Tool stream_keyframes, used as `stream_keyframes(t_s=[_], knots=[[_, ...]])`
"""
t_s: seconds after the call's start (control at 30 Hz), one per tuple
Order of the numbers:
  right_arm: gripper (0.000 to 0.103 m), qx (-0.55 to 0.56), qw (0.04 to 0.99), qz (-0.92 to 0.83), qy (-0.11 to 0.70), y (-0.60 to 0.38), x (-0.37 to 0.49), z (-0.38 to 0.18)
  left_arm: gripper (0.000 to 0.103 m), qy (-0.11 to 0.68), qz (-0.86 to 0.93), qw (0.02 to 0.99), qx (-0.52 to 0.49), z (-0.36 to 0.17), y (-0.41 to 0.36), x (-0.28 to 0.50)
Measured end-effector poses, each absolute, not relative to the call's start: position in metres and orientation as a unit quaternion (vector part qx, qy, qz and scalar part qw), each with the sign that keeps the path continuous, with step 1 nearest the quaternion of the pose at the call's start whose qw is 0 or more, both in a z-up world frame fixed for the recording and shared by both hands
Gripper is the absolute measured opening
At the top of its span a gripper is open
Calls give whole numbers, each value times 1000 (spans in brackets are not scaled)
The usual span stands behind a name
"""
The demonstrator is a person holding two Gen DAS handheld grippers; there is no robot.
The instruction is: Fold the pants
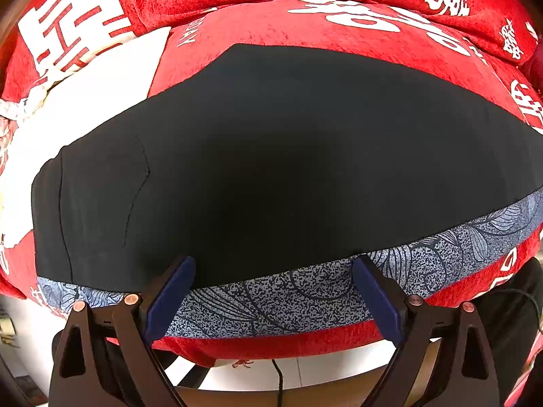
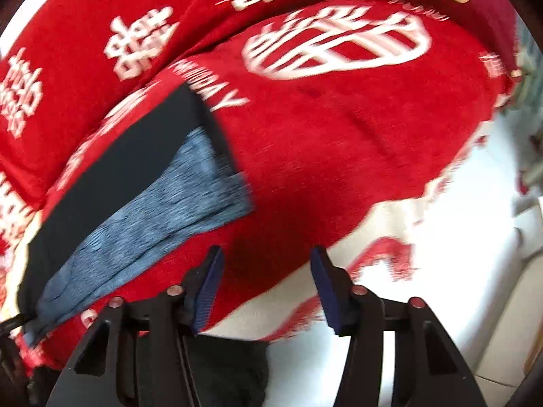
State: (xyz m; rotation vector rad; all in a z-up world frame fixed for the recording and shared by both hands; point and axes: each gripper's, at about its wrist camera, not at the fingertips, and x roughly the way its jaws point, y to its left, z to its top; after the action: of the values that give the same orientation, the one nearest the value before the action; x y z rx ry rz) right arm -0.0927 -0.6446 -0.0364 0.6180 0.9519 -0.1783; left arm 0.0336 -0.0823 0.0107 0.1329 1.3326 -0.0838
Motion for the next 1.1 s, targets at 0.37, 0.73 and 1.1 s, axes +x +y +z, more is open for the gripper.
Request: stream_keyframes(t_s=[0.37, 0.73, 1.1], knots=[[11, 434, 821, -32, 369, -679, -81, -54, 95, 617, -30, 784, 61, 11, -84, 30], [15, 506, 798, -12, 328, -680, -87, -57, 95, 618, -31, 784, 60, 12, -83, 28], [53, 526, 783, -45, 329, -688, -94, -66, 95, 617, -32, 784, 60, 11, -81, 28]])
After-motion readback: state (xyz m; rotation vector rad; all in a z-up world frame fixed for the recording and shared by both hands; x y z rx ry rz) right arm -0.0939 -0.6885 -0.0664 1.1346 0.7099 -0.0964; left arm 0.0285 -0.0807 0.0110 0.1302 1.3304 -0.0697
